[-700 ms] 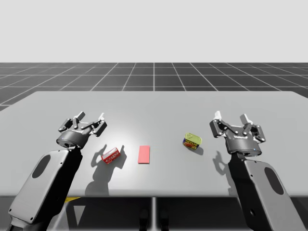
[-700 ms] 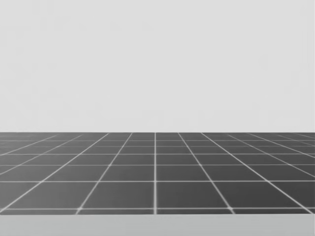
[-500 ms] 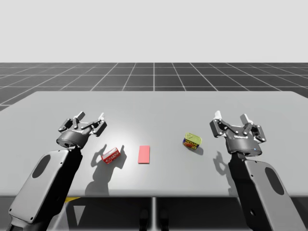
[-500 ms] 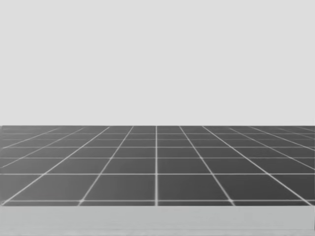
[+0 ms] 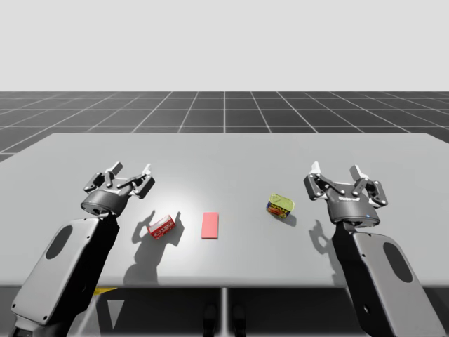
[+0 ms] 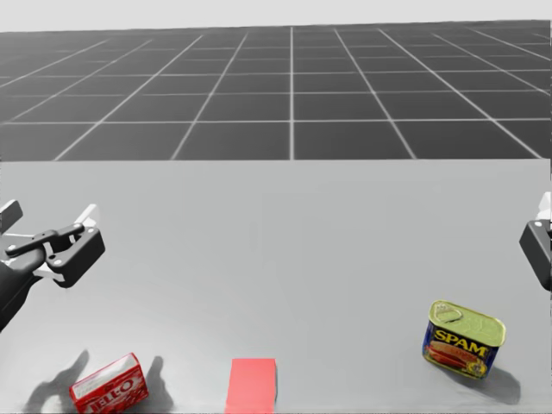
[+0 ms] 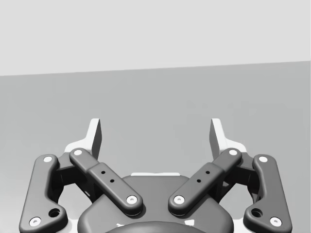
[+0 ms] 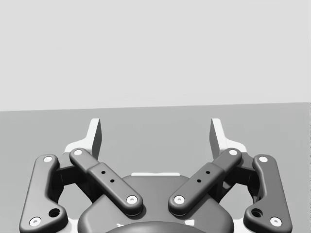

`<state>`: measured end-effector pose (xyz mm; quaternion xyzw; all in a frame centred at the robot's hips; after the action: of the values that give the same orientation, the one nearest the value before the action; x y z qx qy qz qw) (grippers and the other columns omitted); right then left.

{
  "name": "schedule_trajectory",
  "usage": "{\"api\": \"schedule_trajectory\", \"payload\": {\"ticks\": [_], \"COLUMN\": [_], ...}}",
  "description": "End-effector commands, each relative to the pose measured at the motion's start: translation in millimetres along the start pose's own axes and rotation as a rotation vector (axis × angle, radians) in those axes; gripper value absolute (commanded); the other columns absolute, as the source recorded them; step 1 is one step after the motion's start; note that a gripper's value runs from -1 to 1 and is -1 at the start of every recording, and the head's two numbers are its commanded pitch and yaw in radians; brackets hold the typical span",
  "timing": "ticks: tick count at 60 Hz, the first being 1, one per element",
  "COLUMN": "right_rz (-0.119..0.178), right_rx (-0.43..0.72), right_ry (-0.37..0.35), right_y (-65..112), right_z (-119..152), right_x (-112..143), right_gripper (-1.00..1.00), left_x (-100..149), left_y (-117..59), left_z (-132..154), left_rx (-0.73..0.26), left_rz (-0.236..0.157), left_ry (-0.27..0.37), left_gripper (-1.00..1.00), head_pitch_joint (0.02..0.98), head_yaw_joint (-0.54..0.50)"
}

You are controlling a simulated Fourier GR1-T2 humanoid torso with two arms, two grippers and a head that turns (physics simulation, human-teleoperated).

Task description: Look at the card. If it is red, pick the object on the left. If it is green, pick the object on the right.

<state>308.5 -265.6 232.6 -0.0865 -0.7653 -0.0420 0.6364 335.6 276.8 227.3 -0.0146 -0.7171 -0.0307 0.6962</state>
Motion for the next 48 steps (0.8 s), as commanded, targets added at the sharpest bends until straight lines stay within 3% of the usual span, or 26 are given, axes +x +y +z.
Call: {"api": "schedule_trajectory", "payload": {"ticks": [1,23,48], "right_rz": [0.011,0.015,0.016], "right_rx": [-0.004,-0.008,-0.011], "right_ry": [-0.001,-0.003,-0.003], "right_y": [0.4,1.4,1.2], "right_z": [0.1,1.4,1.3], "right_x": [0.4,1.8,1.4], "right_gripper": [-1.0,-1.0,-1.0], "left_x": [0.9,1.8,2.1], "left_y": [1.1,1.1,1.0], "left_z": [-0.4,-1.7,-1.5], "left_rx": [0.0,-0.005,-0.005], "left_rz": [-0.001,-0.002,-0.001], "left_ry": [-0.003,-0.003,-0.005], "left_gripper": [-1.0,-1.0,-1.0], "head_pitch_joint": [0.659,0.917,0.927], "head_yaw_joint": [0.05,0.1,0.11]}}
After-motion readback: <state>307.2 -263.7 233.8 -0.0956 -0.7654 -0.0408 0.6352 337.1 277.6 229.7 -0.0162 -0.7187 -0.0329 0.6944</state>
